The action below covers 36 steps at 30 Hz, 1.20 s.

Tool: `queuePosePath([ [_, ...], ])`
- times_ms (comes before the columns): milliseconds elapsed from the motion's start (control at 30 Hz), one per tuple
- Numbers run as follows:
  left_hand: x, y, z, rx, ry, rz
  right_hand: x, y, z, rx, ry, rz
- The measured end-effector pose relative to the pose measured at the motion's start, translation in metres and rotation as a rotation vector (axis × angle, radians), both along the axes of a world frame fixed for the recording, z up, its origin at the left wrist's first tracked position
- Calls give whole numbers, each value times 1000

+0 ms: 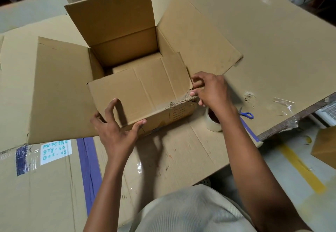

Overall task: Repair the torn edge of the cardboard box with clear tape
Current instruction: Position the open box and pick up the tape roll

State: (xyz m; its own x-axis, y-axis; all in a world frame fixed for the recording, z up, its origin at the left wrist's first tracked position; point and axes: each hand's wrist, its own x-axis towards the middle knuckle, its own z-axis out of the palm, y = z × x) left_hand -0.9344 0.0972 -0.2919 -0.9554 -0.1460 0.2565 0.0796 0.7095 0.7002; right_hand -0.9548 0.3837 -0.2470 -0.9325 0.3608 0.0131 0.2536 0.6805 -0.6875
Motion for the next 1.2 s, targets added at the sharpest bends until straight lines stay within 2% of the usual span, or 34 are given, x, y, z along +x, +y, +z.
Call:
queuePosePath([
  [200, -1, -1, -4, 17, 22, 9, -10, -6, 11, 241, -88, 159],
  [333, 2, -4, -5, 43, 57, 17, -13, 10, 31, -94, -190, 233],
  [367, 2, -4, -6, 41, 64, 10, -13, 14, 36, -122, -210, 286],
  [533, 0, -5, -7, 44, 64, 12, -21, 18, 54, -38, -272, 447],
  [667, 1, -7, -5, 57, 114, -18, -23, 15, 54, 143, -189, 453],
  [867, 1, -6, -3, 53, 129, -45, -20, 5, 29, 518, 30, 303],
  [1067, -1, -8, -5, 20, 120, -44, -13, 2, 9, 568, 212, 252],
  [1200, 1, -5, -6, 22, 139, -37, -15, 11, 22, 471, 3, 333],
])
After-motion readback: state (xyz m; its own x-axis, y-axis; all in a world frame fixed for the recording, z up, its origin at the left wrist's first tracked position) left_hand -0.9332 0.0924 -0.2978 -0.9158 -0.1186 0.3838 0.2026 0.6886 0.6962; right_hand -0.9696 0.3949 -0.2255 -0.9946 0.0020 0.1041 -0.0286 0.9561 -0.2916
